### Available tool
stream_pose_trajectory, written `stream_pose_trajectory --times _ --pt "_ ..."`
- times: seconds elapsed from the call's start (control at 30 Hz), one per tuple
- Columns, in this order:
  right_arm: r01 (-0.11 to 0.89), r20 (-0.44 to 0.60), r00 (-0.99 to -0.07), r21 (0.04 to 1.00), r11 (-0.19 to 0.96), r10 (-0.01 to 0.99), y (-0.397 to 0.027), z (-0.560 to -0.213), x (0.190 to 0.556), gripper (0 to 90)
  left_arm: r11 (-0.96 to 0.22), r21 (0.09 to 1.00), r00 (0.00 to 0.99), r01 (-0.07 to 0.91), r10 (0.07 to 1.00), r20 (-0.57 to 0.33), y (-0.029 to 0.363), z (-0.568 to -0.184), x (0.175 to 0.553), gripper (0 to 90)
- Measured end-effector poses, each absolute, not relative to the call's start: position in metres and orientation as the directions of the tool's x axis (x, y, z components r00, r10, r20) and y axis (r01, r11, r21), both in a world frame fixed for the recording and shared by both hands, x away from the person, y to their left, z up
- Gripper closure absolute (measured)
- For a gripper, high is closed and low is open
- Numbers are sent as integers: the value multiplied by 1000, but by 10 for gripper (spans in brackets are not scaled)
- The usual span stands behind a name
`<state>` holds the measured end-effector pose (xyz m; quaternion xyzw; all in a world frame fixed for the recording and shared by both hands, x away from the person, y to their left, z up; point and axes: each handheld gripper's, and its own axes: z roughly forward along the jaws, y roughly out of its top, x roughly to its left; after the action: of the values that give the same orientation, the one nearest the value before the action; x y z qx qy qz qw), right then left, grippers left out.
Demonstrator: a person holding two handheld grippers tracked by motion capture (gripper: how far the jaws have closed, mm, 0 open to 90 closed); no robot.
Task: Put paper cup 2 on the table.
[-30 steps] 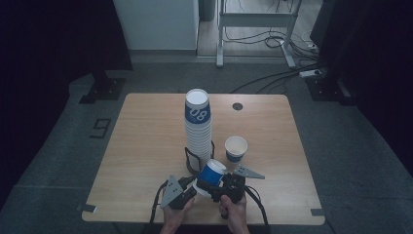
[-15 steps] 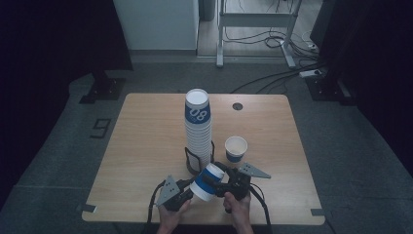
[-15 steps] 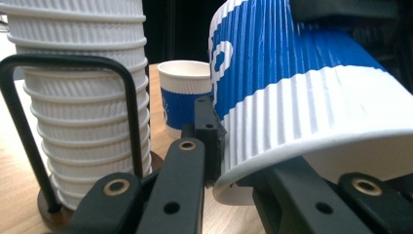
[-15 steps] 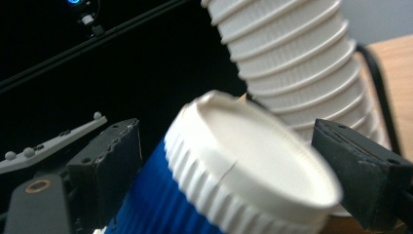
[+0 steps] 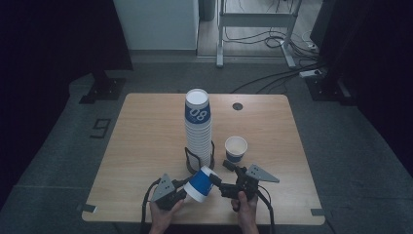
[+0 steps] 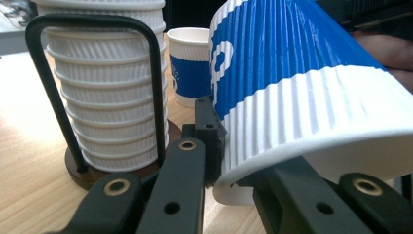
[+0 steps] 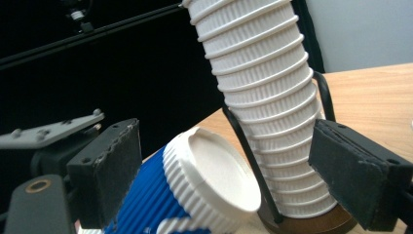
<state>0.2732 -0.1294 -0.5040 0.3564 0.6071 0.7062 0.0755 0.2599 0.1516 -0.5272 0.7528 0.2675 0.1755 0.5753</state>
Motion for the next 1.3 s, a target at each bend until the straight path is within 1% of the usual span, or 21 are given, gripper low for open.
stream_pose_trajectory --times 0.03,0.13,0.27,0.53,0.57,0.7,0.93,0.97,1.17,1.3 --pt "320 401 -744 916 -241 535 -130 -505 273 115 -199 959 795 204 605 -44 153 -526 260 842" --pt "305 376 -736 926 -221 563 -131 -507 271 123 -218 953 798 209 602 -37 157 -524 262 842" --pt "285 320 -748 946 -155 582 -131 -511 270 130 -233 947 795 219 606 -35 161 -521 263 842" --pt "201 163 -747 979 -15 644 -129 -515 264 129 -248 937 798 247 601 -51 171 -517 266 842" --pt "201 157 -756 980 -2 635 -130 -516 264 129 -256 934 799 250 599 -50 171 -516 267 842" --pt "191 92 -755 978 83 649 -125 -521 264 129 -283 921 809 267 585 -55 169 -510 269 842" --pt "142 -42 -754 964 225 655 -115 -527 262 126 -365 891 816 270 578 -11 160 -495 273 841" --pt "141 -48 -757 962 235 651 -114 -527 262 125 -375 886 816 273 579 -7 159 -494 274 841" --pt "98 -145 -735 944 315 663 -110 -532 260 124 -399 864 821 307 570 -28 157 -491 277 841" --pt "74 -200 -735 926 370 648 -106 -535 260 125 -420 845 823 332 567 -41 154 -487 281 841"
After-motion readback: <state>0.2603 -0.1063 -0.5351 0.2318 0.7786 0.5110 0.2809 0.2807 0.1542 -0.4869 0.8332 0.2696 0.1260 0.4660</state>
